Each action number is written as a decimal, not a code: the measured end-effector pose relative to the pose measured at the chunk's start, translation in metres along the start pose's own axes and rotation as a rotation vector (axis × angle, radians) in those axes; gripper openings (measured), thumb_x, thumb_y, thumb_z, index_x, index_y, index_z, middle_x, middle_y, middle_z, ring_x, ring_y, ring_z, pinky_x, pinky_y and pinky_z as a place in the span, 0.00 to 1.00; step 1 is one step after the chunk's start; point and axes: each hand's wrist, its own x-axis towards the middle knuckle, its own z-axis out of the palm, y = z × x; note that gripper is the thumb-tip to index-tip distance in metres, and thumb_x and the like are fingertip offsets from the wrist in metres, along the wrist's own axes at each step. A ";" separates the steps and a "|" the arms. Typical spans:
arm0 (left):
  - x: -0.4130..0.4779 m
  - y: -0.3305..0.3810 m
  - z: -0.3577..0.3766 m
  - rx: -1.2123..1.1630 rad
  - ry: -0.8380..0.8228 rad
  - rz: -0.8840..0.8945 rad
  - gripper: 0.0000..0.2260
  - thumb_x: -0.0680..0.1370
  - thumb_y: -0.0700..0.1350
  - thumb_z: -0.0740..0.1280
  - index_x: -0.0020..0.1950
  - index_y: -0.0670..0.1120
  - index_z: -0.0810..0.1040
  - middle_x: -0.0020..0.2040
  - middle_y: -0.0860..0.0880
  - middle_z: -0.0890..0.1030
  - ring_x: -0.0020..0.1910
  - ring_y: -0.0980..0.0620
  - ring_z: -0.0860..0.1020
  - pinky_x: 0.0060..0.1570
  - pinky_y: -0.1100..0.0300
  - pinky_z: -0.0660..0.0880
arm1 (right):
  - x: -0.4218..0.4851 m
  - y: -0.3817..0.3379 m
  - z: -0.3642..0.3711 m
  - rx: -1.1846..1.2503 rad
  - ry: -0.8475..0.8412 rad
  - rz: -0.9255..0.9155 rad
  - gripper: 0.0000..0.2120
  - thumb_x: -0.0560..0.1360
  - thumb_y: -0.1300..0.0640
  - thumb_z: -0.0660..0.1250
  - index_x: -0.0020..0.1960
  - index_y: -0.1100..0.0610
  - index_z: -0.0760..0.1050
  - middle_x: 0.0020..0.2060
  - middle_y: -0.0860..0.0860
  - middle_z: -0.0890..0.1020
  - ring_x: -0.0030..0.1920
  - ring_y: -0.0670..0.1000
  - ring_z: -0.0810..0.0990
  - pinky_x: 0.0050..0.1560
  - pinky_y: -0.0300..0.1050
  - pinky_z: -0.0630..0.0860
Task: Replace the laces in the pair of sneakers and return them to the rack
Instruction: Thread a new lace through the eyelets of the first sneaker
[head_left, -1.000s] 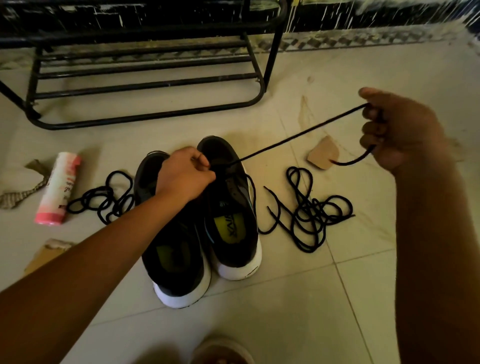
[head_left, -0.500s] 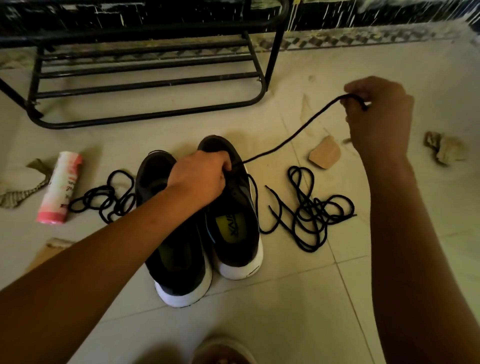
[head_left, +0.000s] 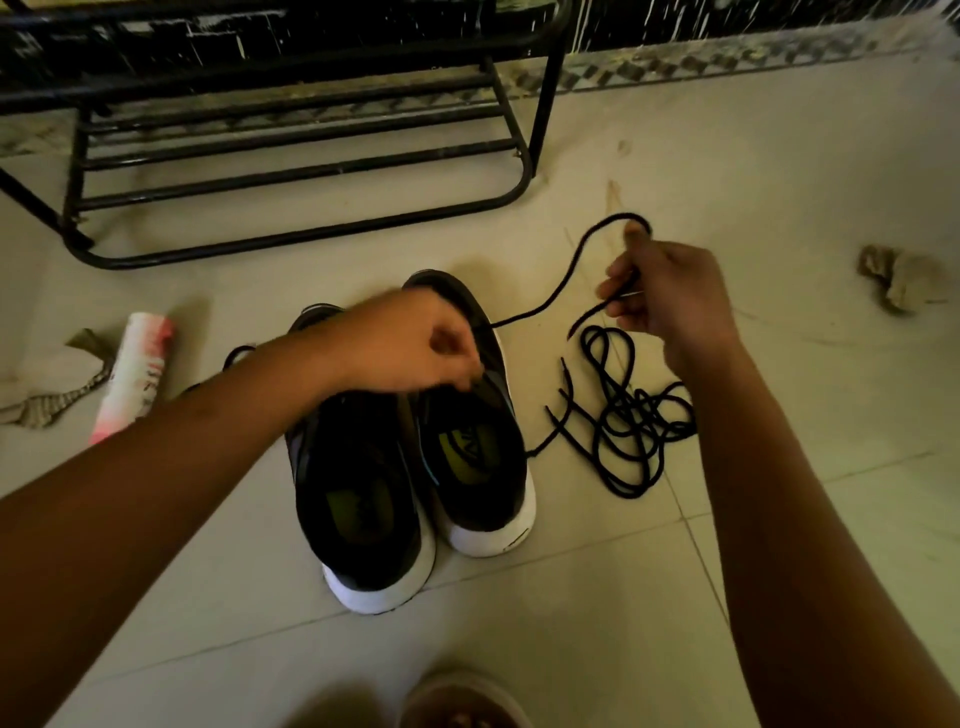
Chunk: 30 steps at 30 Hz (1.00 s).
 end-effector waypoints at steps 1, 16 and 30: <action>0.004 -0.002 0.001 -0.026 0.227 -0.011 0.03 0.75 0.47 0.68 0.48 0.51 0.79 0.44 0.56 0.80 0.45 0.58 0.79 0.46 0.67 0.72 | -0.004 -0.003 0.008 0.017 -0.060 0.012 0.16 0.79 0.50 0.61 0.36 0.57 0.74 0.27 0.51 0.80 0.22 0.45 0.74 0.24 0.34 0.69; 0.024 0.006 -0.008 -0.493 0.296 0.079 0.16 0.82 0.43 0.56 0.68 0.56 0.68 0.45 0.57 0.80 0.43 0.56 0.78 0.43 0.67 0.73 | -0.024 -0.025 0.039 -0.346 -0.480 -0.197 0.05 0.75 0.63 0.64 0.44 0.58 0.79 0.34 0.52 0.81 0.30 0.44 0.76 0.33 0.34 0.74; 0.023 0.001 -0.017 -0.934 0.382 -0.041 0.13 0.80 0.37 0.59 0.56 0.49 0.79 0.56 0.52 0.82 0.56 0.53 0.80 0.58 0.58 0.75 | -0.013 0.018 0.034 -0.678 -0.433 -0.262 0.05 0.73 0.59 0.70 0.45 0.60 0.83 0.34 0.54 0.82 0.31 0.46 0.77 0.41 0.43 0.78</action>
